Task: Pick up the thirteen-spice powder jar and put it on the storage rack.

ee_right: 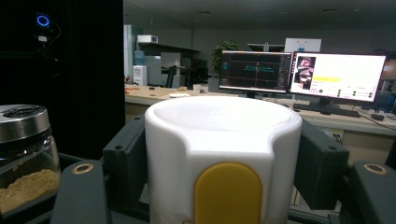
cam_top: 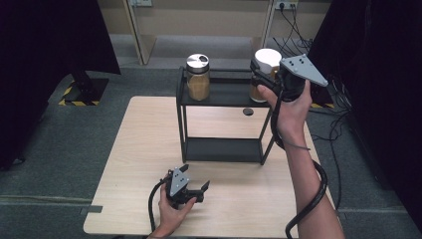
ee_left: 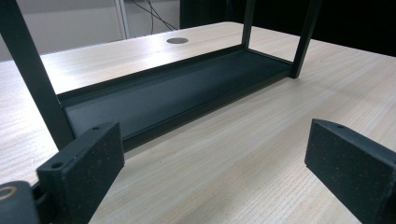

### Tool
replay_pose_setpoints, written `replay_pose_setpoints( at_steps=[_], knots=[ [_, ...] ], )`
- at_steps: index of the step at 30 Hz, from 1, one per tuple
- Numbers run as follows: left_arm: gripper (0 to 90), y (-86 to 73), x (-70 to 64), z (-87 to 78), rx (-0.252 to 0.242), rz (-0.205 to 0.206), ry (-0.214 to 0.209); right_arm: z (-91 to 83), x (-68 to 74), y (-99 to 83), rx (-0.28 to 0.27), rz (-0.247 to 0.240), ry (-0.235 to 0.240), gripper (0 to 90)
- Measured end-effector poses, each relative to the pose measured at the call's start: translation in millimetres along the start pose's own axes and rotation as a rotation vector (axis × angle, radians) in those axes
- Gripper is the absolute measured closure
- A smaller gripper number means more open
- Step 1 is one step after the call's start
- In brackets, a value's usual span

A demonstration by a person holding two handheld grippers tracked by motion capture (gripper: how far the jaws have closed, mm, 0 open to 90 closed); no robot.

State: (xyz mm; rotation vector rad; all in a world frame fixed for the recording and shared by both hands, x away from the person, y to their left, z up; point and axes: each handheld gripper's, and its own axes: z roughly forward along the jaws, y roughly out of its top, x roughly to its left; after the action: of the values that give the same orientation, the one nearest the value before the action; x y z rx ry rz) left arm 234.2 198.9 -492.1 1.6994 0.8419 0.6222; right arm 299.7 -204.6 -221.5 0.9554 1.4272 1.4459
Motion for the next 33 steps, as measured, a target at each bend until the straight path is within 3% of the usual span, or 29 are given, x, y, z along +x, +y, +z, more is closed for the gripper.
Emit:
replay_pose_setpoints(
  at_steps=[21, 24, 27, 33],
  knots=[
    [3.7, 0.1, -0.1, 0.4, 0.000, -0.001, -0.002, 0.8, -3.5, -2.3, -0.007, 0.013, 0.009, 29.7],
    [3.8, 0.1, -0.2, 0.5, 0.000, 0.000, -0.002, 0.9, -3.6, -3.0, -0.011, 0.013, 0.011, 25.2],
    [3.8, 0.1, -0.3, 0.5, -0.001, 0.000, -0.002, 0.8, 0.4, -2.9, -0.020, 0.003, 0.002, 6.4],
    [3.8, -0.1, -0.2, 0.5, -0.001, -0.002, -0.002, 0.8, 3.2, -1.2, -0.019, -0.021, -0.001, 0.6]
  ],
)
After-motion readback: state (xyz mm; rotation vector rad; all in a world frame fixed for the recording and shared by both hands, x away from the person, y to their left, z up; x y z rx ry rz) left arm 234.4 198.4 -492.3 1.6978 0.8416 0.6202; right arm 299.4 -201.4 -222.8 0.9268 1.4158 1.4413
